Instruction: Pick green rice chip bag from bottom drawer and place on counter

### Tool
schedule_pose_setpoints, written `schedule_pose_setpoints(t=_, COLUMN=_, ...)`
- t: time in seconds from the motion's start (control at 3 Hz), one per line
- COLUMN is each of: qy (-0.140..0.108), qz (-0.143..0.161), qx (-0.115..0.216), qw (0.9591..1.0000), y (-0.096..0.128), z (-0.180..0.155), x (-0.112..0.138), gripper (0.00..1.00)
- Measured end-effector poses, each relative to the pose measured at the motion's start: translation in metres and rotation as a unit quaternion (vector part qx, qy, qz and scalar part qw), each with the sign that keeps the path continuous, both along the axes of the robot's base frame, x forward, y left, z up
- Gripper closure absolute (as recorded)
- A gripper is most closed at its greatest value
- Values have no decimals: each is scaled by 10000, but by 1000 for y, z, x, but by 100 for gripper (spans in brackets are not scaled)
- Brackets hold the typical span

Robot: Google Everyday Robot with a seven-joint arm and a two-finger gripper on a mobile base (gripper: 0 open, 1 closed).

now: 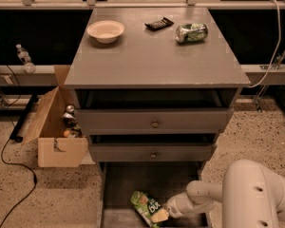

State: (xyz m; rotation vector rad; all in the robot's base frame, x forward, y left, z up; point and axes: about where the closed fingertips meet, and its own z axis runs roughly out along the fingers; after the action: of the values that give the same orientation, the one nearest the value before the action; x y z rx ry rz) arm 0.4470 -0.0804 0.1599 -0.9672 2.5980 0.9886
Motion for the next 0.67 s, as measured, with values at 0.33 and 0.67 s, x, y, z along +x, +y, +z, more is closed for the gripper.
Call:
schedule_pose_setpoints(t=0.33, qy=-46, qz=-40, qx=85, qw=9999, y=-1, z=0, x=3, gripper=88)
schedule_pose_setpoints(t=0.67, qy=-216, qz=-60, qx=307, qw=9993, y=-10, z=13, x=10, gripper=100)
